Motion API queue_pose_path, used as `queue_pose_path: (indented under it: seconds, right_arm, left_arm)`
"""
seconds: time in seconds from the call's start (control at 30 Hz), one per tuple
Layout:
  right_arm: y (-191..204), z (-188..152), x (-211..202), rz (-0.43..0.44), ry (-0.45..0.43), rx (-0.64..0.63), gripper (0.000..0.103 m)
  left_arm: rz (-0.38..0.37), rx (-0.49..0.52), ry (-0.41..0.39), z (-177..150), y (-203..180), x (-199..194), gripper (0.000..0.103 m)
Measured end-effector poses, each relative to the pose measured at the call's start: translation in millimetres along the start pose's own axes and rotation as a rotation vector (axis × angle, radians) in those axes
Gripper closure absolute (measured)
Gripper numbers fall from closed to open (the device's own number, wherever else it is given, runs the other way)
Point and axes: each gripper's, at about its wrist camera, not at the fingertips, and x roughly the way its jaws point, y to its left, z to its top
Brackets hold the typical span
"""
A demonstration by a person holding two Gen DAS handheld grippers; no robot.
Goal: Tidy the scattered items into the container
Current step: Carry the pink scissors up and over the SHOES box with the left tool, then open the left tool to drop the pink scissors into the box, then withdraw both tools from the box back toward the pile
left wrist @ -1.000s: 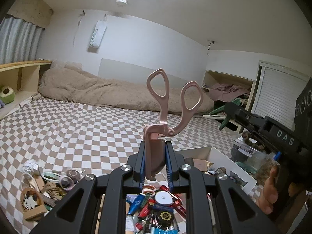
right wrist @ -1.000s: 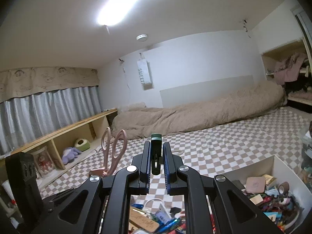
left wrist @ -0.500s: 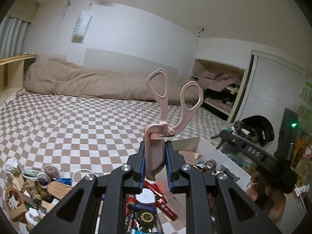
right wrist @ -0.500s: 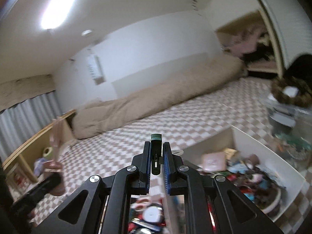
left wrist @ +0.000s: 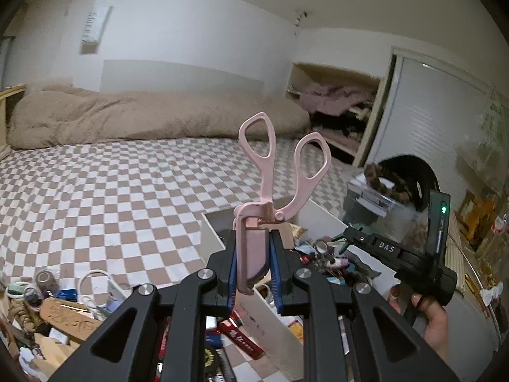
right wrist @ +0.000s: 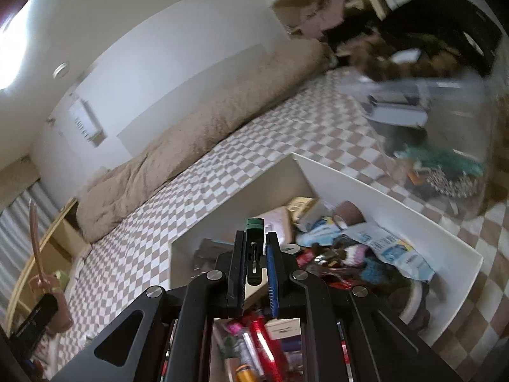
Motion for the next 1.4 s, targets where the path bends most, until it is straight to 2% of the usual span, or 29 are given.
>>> queue_pose_path:
  seconds: [0.43,0.77,1.07,1.4]
  right_arm:
    - [-39.6,-7.2,22.0,-0.091,0.097,0.066,0.091]
    - [-46.4,-7.0,18.1,-0.042,0.091,0.110,0.091]
    - [-42.0,-7.1,15.8,-0.009,0.102,0.092,0.091]
    - [-31.4,-8.0,12.9,-0.010,0.099,0.051,0.091]
  left_arm:
    - [-0.053,0.073,0.125,5.0,-24.3,60.0,0.085]
    - [-0.013,0.129,0.221,-2.7,-27.7,105.8,0.085]
    - [-0.012,0.136,0.265,-12.5,-31.6,116.5,0.085]
    - [-0.024,0.150,0.263,-11.1,-37.9,109.3,0.085]
